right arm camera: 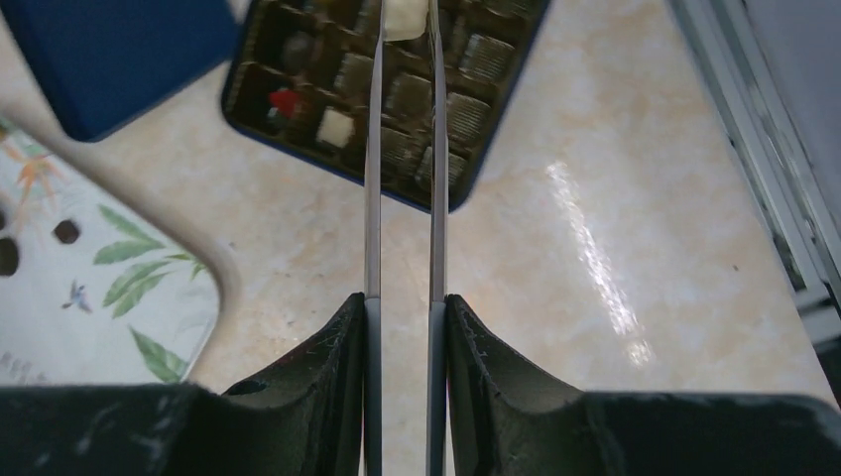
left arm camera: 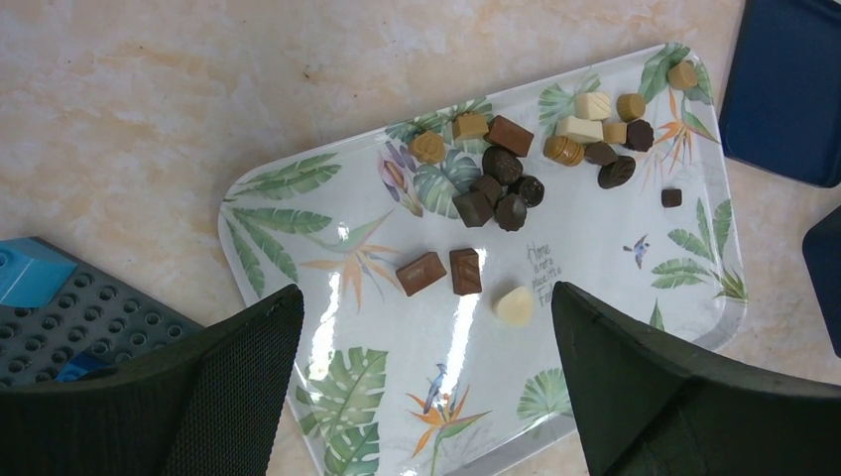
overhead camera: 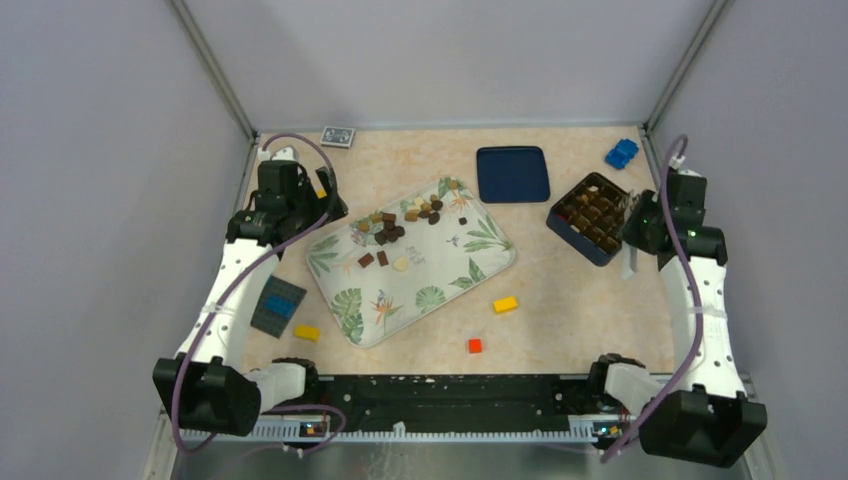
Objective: Pack the chocolate
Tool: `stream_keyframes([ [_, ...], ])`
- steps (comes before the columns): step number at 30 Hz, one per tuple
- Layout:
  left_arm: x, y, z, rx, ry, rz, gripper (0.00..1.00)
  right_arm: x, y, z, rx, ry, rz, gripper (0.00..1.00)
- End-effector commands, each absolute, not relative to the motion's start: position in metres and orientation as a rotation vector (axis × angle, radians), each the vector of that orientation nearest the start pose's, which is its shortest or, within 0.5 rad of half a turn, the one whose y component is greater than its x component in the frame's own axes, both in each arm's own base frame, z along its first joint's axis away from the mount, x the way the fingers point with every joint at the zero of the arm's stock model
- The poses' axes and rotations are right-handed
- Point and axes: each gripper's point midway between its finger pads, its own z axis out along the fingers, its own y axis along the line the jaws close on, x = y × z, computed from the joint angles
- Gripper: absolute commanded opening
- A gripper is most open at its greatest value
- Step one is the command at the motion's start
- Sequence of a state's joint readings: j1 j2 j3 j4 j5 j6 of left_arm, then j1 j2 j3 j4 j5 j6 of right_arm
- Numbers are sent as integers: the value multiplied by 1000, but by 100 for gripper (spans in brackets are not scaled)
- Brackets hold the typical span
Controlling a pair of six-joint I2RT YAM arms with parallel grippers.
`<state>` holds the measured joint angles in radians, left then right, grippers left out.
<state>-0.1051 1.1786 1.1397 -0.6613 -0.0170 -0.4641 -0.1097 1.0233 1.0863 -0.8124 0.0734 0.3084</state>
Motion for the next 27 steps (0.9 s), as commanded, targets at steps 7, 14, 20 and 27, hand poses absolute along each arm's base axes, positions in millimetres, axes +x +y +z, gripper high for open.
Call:
stream_keyframes([
  [7, 333, -50, 223, -406, 2212, -289, 99, 274, -51, 183, 675, 2361, 35, 3],
  [14, 332, -49, 220, -410, 2220, -284, 99, 270, -58, 167, 717, 2358, -5, 4],
  [20, 333, -48, 221, -409, 2216, -274, 99, 269, -60, 160, 725, 2375, -16, 5],
  [27, 333, -50, 219, -406, 2223, -287, 99, 273, -60, 163, 719, 2358, -11, 34],
])
